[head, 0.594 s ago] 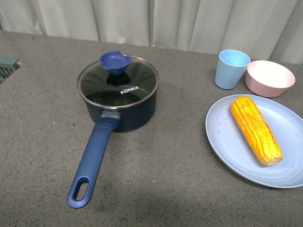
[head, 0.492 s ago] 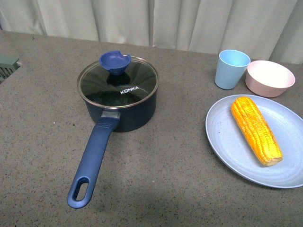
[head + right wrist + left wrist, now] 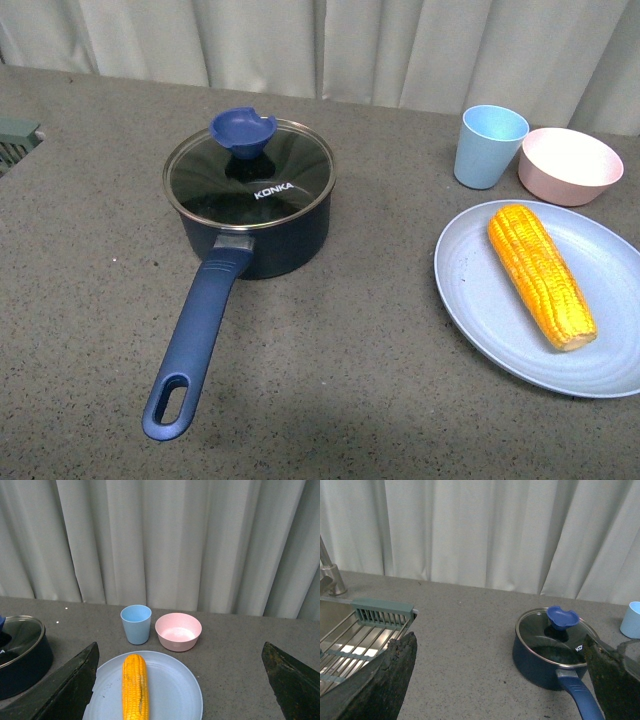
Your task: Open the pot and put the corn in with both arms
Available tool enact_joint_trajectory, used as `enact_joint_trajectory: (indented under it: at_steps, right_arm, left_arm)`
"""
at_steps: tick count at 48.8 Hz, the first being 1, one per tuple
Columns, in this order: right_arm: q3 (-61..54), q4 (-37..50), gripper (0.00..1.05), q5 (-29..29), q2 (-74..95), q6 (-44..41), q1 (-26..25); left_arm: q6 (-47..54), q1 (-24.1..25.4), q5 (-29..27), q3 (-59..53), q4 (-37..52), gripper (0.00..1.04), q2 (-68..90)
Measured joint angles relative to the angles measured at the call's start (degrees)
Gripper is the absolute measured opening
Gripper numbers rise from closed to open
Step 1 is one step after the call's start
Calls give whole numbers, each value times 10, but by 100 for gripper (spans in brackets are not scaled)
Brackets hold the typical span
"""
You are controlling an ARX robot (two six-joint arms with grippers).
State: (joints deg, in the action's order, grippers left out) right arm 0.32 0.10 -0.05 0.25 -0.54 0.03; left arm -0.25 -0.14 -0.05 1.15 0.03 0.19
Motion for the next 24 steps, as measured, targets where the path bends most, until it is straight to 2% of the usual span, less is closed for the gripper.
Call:
enact_joint_trajectory:
  at_steps: [24]
  right_arm:
    - [0,0,95,0,0,0,0]
  left_arm:
    - [0,0,0,0,0,98,0]
